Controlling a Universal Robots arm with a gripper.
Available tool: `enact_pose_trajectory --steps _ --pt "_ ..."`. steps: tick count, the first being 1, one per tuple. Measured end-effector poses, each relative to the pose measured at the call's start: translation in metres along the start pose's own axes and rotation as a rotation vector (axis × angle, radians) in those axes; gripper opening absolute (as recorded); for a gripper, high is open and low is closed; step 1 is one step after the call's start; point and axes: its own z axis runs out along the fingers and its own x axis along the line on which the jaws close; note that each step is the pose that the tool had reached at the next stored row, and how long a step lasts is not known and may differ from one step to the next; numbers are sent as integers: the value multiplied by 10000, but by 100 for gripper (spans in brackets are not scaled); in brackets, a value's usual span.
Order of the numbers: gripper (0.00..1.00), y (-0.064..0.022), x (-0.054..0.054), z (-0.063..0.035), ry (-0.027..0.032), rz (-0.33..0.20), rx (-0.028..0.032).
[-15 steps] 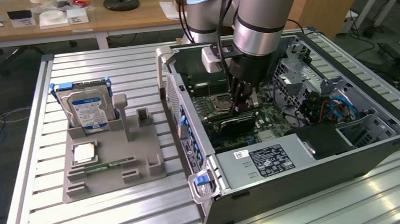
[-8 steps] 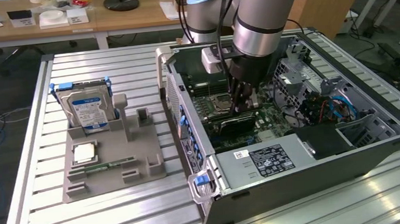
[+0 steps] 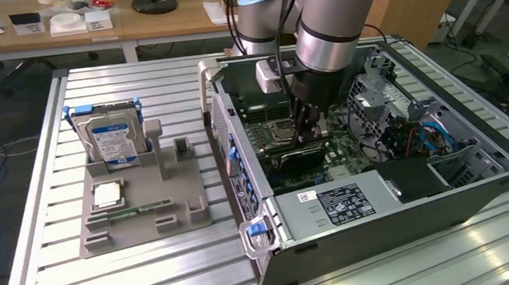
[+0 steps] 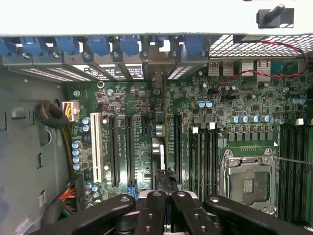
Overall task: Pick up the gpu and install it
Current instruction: 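Press down on the gpu until it lock into place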
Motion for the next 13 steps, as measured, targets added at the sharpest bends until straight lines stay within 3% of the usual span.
enact_pose_trajectory --steps 13 --pt "11 8 -42 60 1 2 0"
